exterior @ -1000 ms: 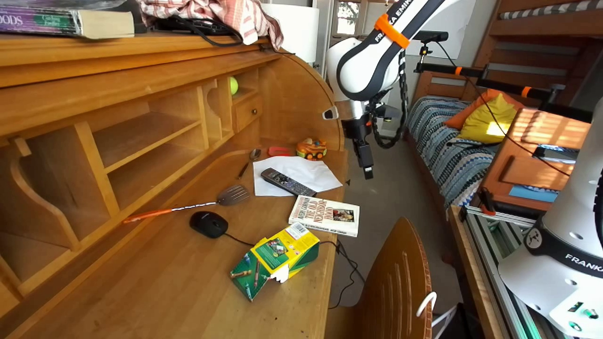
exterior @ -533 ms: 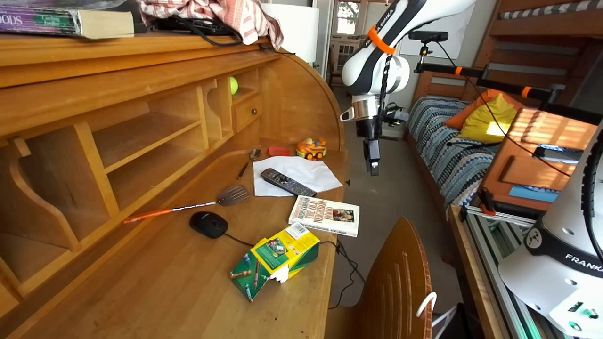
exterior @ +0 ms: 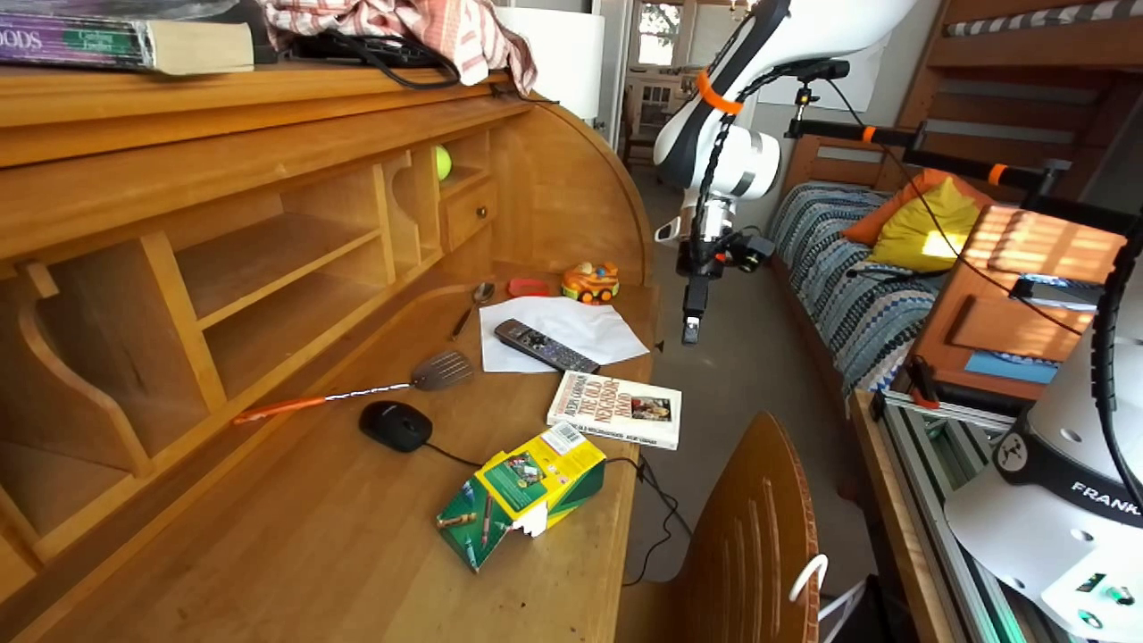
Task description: Put the white book on the top shelf
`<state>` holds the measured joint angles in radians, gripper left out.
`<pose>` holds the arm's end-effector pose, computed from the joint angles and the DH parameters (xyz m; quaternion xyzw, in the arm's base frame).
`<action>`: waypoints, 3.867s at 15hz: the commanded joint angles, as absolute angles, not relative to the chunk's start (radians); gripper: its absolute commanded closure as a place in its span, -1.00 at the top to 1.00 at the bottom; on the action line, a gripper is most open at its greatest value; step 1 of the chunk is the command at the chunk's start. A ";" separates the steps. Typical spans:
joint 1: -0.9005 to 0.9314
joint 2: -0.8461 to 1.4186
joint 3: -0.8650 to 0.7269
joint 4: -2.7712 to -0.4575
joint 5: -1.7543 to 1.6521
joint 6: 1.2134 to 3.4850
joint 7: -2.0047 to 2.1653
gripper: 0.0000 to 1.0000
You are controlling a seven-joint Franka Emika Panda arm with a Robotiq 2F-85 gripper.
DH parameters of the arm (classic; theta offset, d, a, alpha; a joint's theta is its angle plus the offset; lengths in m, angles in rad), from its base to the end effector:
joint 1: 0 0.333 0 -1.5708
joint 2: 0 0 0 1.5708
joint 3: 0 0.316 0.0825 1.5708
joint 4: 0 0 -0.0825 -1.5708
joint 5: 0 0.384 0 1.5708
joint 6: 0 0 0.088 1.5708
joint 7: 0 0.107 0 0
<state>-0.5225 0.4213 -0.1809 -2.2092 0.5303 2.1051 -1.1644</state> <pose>0.3884 -0.3046 0.1612 -0.9585 -0.0312 0.0254 0.2821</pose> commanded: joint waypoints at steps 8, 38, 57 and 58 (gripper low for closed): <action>-0.582 0.541 -0.184 -2.141 0.634 1.972 -1.215 1.00; -0.635 0.746 -0.111 -2.043 0.815 1.757 -1.325 1.00; -0.523 0.797 -0.123 -2.020 0.891 1.709 -1.317 -0.16; -0.521 0.798 -0.125 -2.018 0.892 1.706 -1.316 -0.34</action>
<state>-0.5390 0.7779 -0.1027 -2.0404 0.8678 1.7428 -1.3177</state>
